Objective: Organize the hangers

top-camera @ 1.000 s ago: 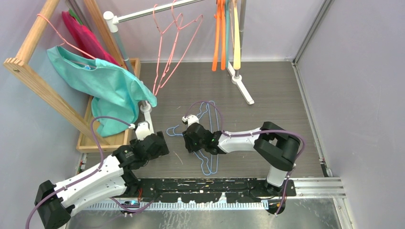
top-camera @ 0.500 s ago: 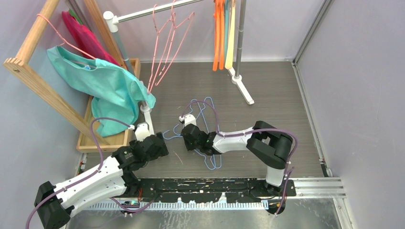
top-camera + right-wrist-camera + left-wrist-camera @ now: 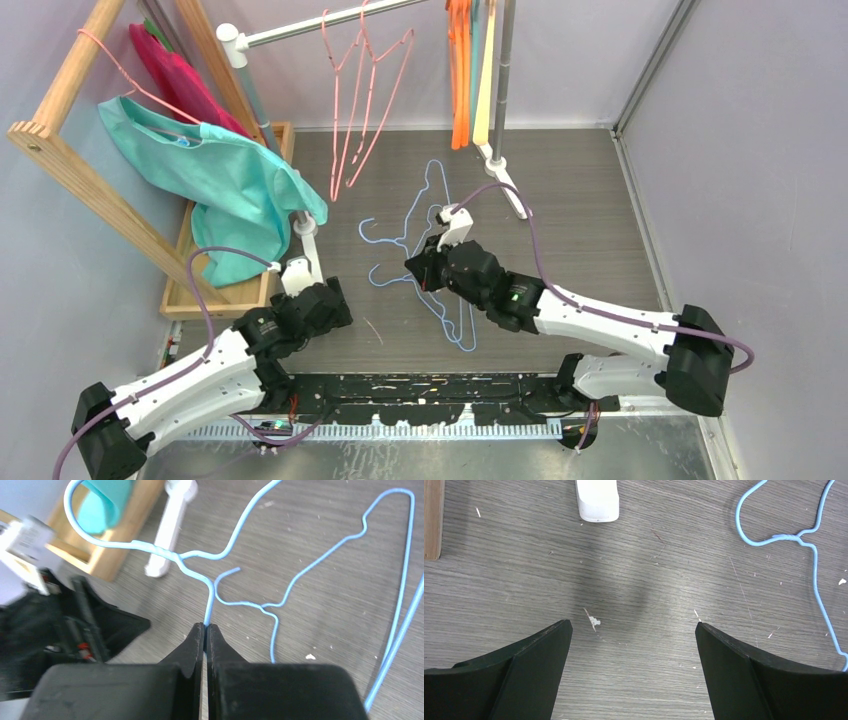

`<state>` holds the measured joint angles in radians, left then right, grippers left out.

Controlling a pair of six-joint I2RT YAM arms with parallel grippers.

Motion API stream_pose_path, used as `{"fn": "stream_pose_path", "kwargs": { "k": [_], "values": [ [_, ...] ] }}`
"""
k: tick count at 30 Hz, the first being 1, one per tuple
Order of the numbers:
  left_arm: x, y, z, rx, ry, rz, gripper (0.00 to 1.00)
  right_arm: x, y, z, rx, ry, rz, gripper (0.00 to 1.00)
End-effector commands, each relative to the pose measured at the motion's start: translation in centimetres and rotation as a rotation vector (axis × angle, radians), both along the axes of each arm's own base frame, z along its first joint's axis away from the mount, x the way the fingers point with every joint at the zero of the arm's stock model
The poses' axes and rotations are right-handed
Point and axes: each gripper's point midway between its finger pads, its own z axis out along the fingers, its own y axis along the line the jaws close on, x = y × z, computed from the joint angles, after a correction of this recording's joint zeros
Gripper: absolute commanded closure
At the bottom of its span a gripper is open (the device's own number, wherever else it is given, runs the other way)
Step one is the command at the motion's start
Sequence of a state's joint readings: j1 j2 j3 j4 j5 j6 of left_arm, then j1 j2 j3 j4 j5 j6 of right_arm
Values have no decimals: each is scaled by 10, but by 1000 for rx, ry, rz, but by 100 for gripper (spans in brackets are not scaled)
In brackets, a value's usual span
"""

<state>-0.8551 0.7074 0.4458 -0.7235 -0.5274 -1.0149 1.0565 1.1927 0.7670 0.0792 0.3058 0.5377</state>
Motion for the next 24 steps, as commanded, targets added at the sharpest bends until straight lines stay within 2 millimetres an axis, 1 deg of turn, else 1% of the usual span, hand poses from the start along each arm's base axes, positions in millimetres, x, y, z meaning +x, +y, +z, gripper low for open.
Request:
{"fn": "stream_pose_path", "kwargs": {
  "k": [1, 5, 9, 11, 15, 19, 24],
  "values": [
    [7, 3, 2, 9, -26, 37, 2, -12, 20, 66, 187, -24, 106, 99],
    [7, 2, 0, 18, -16, 30, 2, -20, 27, 112, 307, -64, 159, 99],
    [8, 1, -1, 21, -12, 25, 2, -30, 36, 149, 409, -77, 234, 99],
    [8, 1, 0, 24, -14, 24, 2, -35, 37, 170, 468, -95, 259, 99],
    [9, -1, 1, 26, -17, 18, 2, -36, 32, 202, 532, -137, 265, 99],
    [11, -3, 5, 27, -17, 9, 2, -26, 28, 232, 564, -188, 239, 99],
    [12, -5, 9, 24, -24, 4, 2, 2, 20, 260, 583, -256, 166, 99]
  ]
}}
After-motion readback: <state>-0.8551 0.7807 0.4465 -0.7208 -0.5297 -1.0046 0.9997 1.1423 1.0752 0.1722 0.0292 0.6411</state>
